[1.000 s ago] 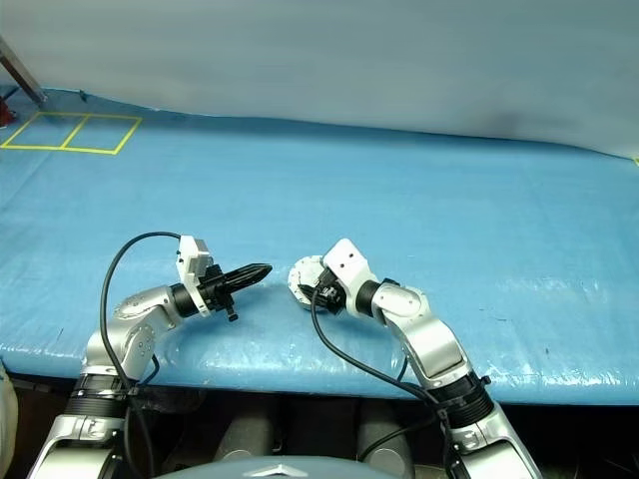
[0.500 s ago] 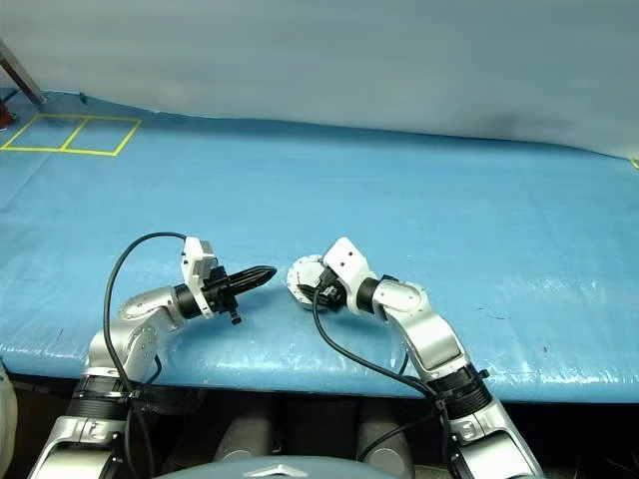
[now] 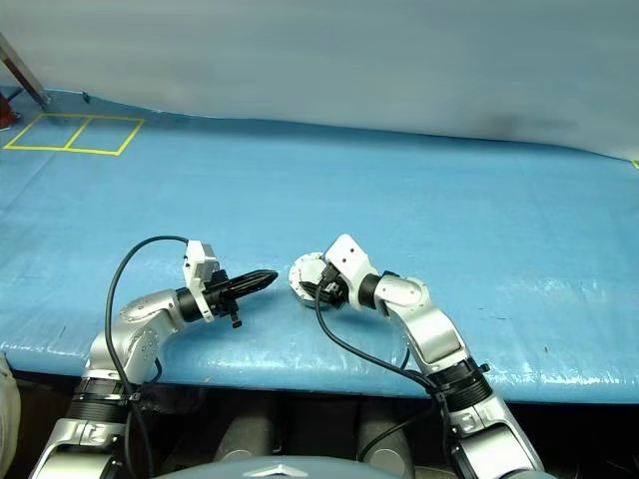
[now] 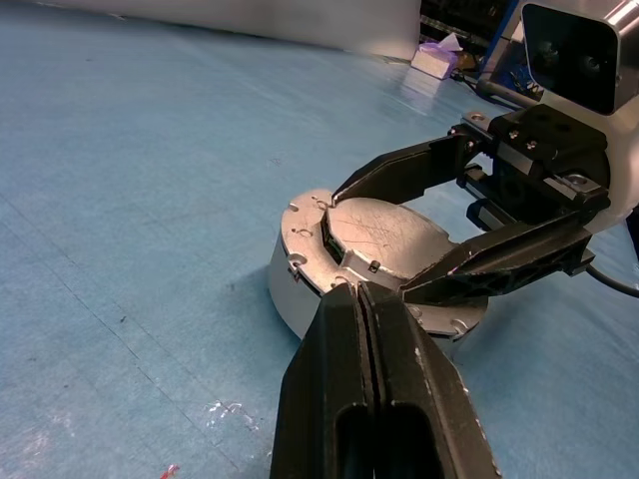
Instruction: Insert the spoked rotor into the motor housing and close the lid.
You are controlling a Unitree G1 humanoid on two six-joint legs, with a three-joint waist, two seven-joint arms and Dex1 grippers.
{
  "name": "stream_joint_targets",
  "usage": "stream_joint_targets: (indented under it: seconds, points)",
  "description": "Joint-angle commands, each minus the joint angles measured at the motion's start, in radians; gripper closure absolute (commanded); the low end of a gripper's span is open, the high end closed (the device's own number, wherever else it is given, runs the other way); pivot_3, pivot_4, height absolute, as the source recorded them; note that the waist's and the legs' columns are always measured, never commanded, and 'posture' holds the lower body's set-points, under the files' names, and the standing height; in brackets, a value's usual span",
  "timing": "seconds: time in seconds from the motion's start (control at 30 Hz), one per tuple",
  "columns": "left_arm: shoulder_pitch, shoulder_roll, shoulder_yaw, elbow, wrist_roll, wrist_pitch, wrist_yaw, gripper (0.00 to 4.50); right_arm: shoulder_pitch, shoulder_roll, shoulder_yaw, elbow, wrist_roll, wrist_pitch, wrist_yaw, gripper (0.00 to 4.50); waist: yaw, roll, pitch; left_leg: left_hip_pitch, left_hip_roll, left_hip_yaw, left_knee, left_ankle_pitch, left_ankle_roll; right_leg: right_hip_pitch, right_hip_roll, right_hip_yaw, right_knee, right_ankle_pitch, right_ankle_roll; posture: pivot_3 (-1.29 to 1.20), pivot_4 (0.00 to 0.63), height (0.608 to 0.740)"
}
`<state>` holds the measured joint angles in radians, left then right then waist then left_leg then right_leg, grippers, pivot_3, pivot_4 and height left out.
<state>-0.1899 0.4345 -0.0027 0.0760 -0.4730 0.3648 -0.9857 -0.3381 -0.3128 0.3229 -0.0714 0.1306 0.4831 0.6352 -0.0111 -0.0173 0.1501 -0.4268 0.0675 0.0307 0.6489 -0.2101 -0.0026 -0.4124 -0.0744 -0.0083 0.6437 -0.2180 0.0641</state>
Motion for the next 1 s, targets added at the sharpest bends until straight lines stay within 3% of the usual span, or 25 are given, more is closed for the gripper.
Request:
stream_joint_targets:
  seconds: [0.03, 0.6, 1.0]
  points:
    - [-0.001, 0.000, 0.000, -0.050, -0.010, -0.003, -0.006, 4.50, -0.006, -0.036, -0.007, 0.036, -0.040, 0.011, -0.005, 1.47, 0.000, 0.000, 0.000, 0.000, 0.000, 0.000, 0.000, 0.000, 0.000, 0.000, 0.000, 0.000, 0.000, 0.000, 0.000, 0.00, 0.150, 0.740]
    - [-0.030, -0.025, -0.015, -0.036, -0.003, -0.002, 0.015, 4.50, -0.013, -0.051, 0.005, 0.054, -0.035, 0.051, 0.020, 1.47, 0.002, 0.000, 0.000, -0.001, 0.000, 0.000, 0.000, 0.000, 0.000, 0.000, 0.000, 0.000, -0.001, 0.000, 0.000, 0.00, 0.150, 0.740]
    - [-0.128, -0.062, -0.132, 0.081, 0.158, -0.076, 0.035, 4.50, -0.011, -0.048, 0.006, 0.035, -0.041, 0.055, 0.001, 1.47, 0.001, 0.000, -0.001, -0.001, -0.001, -0.001, 0.000, 0.000, 0.000, 0.000, 0.000, 0.000, 0.000, 0.000, 0.000, 0.00, 0.150, 0.740]
